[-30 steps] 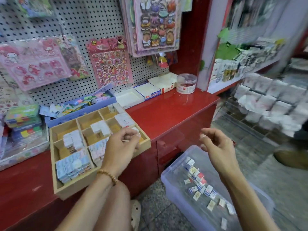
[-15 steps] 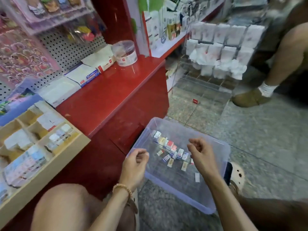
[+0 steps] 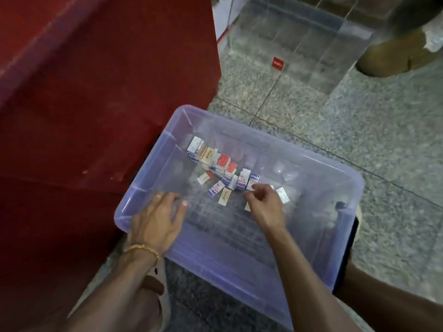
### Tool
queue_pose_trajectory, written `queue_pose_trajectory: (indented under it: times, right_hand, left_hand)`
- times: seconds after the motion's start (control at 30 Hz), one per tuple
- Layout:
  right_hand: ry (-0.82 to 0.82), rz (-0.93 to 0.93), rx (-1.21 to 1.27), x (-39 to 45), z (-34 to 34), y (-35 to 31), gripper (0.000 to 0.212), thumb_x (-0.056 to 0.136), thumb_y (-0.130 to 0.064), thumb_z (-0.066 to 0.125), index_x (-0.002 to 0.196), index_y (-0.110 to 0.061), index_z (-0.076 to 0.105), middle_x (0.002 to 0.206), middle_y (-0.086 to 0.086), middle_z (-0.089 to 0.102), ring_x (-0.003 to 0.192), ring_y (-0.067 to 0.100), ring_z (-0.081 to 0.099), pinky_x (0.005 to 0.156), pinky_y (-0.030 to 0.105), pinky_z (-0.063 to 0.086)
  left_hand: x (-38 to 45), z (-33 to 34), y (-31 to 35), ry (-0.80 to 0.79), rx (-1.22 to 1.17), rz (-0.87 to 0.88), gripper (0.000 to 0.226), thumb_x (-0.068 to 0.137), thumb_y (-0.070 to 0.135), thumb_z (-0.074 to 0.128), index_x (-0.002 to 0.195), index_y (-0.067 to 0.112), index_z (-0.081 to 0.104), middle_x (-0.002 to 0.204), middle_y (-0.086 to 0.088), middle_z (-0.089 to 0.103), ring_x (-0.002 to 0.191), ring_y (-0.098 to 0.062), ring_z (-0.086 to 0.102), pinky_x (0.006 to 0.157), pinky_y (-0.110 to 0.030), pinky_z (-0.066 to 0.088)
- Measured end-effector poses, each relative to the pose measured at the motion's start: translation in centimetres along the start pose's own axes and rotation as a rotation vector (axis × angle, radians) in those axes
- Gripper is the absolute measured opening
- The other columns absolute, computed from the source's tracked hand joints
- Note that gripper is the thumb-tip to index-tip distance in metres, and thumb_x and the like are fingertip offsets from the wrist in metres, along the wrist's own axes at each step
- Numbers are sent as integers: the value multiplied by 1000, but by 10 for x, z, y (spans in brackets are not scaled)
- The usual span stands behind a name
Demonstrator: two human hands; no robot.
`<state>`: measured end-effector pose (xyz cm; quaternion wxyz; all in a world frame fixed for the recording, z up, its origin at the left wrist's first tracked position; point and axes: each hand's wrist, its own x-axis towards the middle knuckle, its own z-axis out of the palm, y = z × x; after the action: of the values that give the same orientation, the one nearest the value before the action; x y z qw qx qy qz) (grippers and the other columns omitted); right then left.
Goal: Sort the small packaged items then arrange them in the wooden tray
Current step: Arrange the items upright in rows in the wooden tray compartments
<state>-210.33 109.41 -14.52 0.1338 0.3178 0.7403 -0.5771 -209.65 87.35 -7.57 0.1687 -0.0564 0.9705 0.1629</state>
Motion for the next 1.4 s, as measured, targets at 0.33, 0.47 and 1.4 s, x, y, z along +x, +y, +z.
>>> queue_pose_trajectory:
  times: [0.33,0.47,1.4]
  right_hand:
    - [232,69,-122,77,73,21,84,54,-56,82,117,-7,58,109,6,60,99,25,60,91,42,53]
    - [222,143,-139,87,78,21,67,68,-27,89,122,-7,56,117,10,55,98,22,56,92,35,52]
    - [-2,197,349,105,97,9,23,74,-28,88,86,-17,72,84,5,77,67,21,72,63,37,59]
  left_hand:
    - [1,7,1,177,13,-23,39,91,52,36,96,23,62,92,1,67,81,-26,67,64,-37,51]
    - [1,8,2,203,8,-39,35,90,50,38,91,24,60,88,2,66,78,-26,67,61,-37,51]
    - [2,13,-2,243,-24,-30,32,89,50,41,89,25,60,83,10,62,74,-17,64,60,-28,42]
